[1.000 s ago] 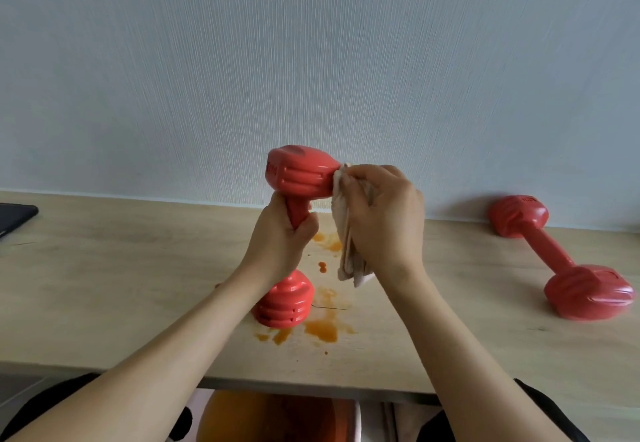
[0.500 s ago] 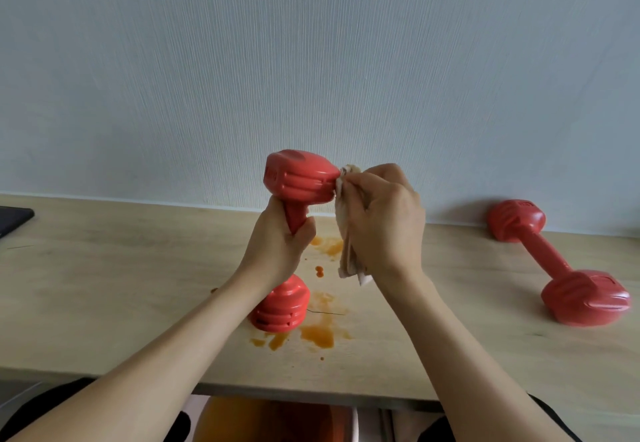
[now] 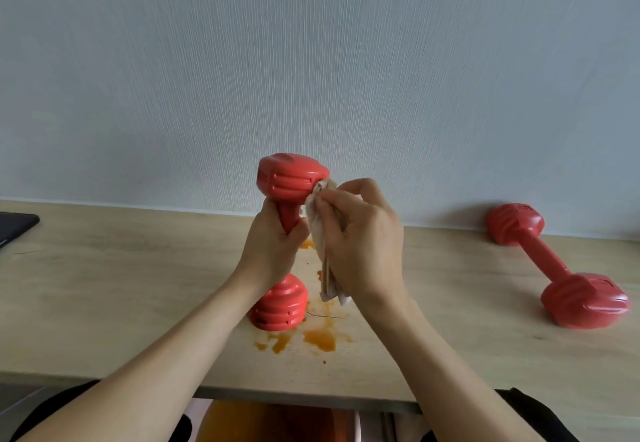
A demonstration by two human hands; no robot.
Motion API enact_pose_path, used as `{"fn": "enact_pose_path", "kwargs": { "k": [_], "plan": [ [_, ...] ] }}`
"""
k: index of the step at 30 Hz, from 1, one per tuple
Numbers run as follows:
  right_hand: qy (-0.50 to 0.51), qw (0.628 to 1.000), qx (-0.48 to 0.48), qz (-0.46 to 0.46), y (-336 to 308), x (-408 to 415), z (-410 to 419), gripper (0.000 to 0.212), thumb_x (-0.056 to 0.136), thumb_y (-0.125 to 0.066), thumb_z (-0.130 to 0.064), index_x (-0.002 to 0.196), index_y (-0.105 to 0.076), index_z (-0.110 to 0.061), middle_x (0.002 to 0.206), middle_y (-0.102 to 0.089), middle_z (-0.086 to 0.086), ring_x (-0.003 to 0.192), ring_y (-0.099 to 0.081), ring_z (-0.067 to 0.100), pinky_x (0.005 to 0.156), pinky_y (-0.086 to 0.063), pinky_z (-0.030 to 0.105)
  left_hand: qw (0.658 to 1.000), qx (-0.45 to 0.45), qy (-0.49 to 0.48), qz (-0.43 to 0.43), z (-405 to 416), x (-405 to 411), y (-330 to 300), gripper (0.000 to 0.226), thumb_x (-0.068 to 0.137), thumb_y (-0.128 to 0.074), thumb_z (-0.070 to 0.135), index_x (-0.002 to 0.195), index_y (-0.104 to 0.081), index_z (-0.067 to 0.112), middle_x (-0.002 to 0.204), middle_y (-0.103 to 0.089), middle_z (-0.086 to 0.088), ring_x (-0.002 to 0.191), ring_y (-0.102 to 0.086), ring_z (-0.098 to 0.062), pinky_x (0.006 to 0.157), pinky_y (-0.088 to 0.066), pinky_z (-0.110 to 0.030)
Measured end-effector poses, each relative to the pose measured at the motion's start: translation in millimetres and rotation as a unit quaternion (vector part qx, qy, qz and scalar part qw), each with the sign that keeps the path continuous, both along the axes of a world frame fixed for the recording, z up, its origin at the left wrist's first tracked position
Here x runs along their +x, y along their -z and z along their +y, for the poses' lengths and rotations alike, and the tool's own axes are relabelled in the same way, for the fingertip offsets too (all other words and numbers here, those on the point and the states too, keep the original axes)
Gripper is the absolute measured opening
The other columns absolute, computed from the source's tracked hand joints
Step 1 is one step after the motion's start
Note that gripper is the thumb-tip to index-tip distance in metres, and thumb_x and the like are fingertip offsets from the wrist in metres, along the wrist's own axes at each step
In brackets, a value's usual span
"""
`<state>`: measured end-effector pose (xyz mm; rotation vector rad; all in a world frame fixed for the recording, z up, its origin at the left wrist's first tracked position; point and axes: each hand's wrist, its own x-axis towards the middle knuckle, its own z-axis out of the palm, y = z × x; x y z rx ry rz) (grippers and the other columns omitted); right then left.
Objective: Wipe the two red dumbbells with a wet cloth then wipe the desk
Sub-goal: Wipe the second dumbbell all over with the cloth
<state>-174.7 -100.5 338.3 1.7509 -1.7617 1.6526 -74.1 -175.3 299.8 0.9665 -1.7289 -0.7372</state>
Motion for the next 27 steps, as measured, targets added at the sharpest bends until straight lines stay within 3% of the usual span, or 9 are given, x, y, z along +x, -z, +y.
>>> {"fn": "enact_pose_path", "kwargs": {
  "k": [2, 6, 8, 11, 13, 16, 19, 22, 27],
  "plan": [
    [-0.012, 1.000, -0.004, 0.018, -1, 5, 0, 0.036, 0.085, -0.045, -0.042, 0.083, -0.073, -0.019, 0.091, -0.062, 0.001, 0.061, -0.061, 0.018, 0.054, -0.049, 0.030, 1.000, 0.008, 0.001, 0.012, 1, 1, -1, 0.016, 0.088, -0.059, 0.014, 0.100, -0.049, 0.010, 0.078, -0.062, -0.021, 0.066, -0.058, -0.030, 0.053, -0.042, -0.018],
    [-0.014, 0.999, 0.017, -0.031, 0, -6, -6, 0.028, 0.085, -0.052, -0.035, 0.085, -0.074, -0.018, 0.089, -0.060, 0.000, 0.066, -0.060, 0.018, 0.060, -0.051, 0.036, 1.000, 0.004, -0.013, -0.009, 3, 2, -1, 0.016, 0.086, -0.058, 0.006, 0.095, -0.047, 0.013, 0.070, -0.055, -0.002, 0.058, -0.053, -0.006, 0.052, -0.039, -0.011],
    [-0.011, 1.000, 0.003, -0.022, 1, -6, -6, 0.028, 0.086, -0.052, -0.036, 0.086, -0.074, -0.018, 0.090, -0.060, 0.001, 0.065, -0.060, 0.018, 0.059, -0.051, 0.036, 1.000, -0.003, -0.010, -0.016, 3, 2, 0, 0.015, 0.085, -0.057, 0.005, 0.093, -0.047, 0.014, 0.069, -0.055, -0.001, 0.057, -0.054, -0.001, 0.052, -0.039, -0.010],
    [-0.013, 0.999, -0.015, 0.031, 1, 3, -3, 0.033, 0.087, -0.047, -0.040, 0.087, -0.073, -0.020, 0.094, -0.061, 0.001, 0.061, -0.060, 0.019, 0.052, -0.049, 0.030, 1.000, 0.003, -0.011, 0.000, -1, 2, 2, 0.016, 0.087, -0.058, 0.010, 0.101, -0.050, 0.010, 0.078, -0.063, -0.018, 0.068, -0.060, -0.023, 0.053, -0.041, -0.018],
    [-0.014, 0.999, -0.007, 0.028, 0, 4, -3, 0.037, 0.086, -0.043, -0.042, 0.088, -0.073, -0.020, 0.096, -0.061, 0.001, 0.062, -0.061, 0.020, 0.052, -0.049, 0.030, 1.000, 0.007, -0.010, 0.004, -3, 2, 4, 0.020, 0.086, -0.060, 0.011, 0.104, -0.050, 0.009, 0.082, -0.064, -0.020, 0.072, -0.060, -0.030, 0.054, -0.042, -0.019],
    [-0.029, 1.000, -0.005, -0.006, 0, -1, -4, 0.041, 0.085, -0.041, -0.044, 0.090, -0.073, -0.018, 0.095, -0.061, 0.002, 0.066, -0.062, 0.019, 0.057, -0.049, 0.031, 1.000, 0.010, 0.001, -0.006, -5, 2, 4, 0.020, 0.085, -0.062, 0.009, 0.102, -0.051, 0.012, 0.078, -0.064, -0.011, 0.067, -0.058, -0.020, 0.054, -0.040, -0.014],
    [-0.046, 0.998, -0.002, -0.053, 4, -6, -5, 0.029, 0.087, -0.052, -0.035, 0.087, -0.073, -0.016, 0.091, -0.062, 0.001, 0.069, -0.061, 0.017, 0.063, -0.050, 0.033, 1.000, 0.005, 0.022, -0.012, -6, 2, 3, 0.015, 0.083, -0.060, 0.012, 0.089, -0.048, 0.020, 0.066, -0.054, 0.002, 0.056, -0.049, -0.003, 0.051, -0.036, -0.010],
    [-0.045, 0.994, 0.024, -0.099, 11, -15, -12, 0.015, 0.089, -0.060, -0.022, 0.086, -0.074, -0.016, 0.088, -0.062, -0.002, 0.073, -0.060, 0.011, 0.069, -0.049, 0.032, 0.999, 0.002, 0.043, 0.000, -4, 4, 4, 0.012, 0.077, -0.055, 0.016, 0.081, -0.046, 0.023, 0.063, -0.050, 0.006, 0.054, -0.048, -0.001, 0.050, -0.036, -0.012],
    [-0.093, 0.982, 0.056, -0.156, 12, -26, -19, 0.013, 0.089, -0.061, -0.013, 0.086, -0.074, -0.013, 0.087, -0.063, -0.004, 0.078, -0.062, 0.007, 0.073, -0.049, 0.024, 0.997, 0.021, 0.073, 0.008, -7, 6, 4, 0.010, 0.081, -0.058, 0.016, 0.086, -0.050, 0.017, 0.068, -0.052, 0.004, 0.057, -0.050, -0.002, 0.057, -0.041, -0.018]
  ]
}}
